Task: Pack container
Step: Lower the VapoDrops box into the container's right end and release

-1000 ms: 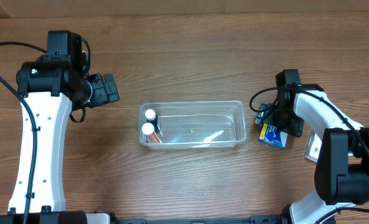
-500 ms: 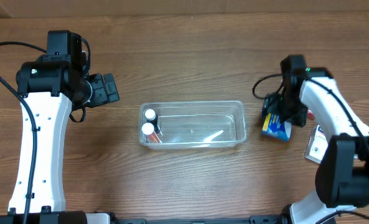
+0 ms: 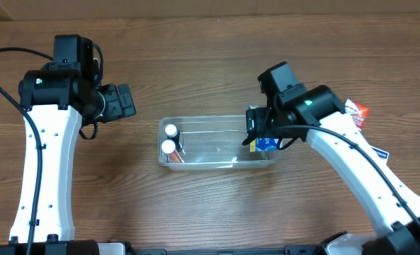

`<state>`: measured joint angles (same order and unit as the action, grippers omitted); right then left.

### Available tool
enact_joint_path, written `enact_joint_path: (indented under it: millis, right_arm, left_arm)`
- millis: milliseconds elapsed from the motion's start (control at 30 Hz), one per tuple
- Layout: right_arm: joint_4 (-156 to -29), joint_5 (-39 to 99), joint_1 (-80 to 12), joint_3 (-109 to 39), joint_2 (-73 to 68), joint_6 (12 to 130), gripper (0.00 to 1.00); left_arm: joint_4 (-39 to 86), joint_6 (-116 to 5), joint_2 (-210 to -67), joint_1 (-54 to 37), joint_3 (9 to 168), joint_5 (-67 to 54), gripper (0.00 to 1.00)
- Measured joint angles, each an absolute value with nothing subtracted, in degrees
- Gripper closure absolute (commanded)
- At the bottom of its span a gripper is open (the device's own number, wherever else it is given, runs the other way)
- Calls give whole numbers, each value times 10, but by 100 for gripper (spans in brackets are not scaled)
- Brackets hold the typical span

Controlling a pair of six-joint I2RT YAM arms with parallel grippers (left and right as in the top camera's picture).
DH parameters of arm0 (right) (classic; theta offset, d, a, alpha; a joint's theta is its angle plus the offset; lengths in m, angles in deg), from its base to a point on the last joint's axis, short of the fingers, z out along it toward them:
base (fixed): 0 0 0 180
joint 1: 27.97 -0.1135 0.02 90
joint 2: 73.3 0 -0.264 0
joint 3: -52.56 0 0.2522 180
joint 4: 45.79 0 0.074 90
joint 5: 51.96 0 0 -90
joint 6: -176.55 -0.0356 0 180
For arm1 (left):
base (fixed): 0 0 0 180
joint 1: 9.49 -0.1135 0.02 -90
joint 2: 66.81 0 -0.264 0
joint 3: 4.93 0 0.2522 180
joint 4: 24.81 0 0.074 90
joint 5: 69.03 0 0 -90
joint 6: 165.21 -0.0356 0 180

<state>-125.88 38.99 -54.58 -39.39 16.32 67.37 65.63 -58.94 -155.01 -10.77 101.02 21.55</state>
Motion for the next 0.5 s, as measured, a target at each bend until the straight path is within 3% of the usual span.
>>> enact_joint_path:
  millis: [500]
  right_arm:
    - [-1226, 383, -546, -362, 202, 671, 14]
  left_arm:
    - [657, -589, -1550, -108, 1010, 216, 0]
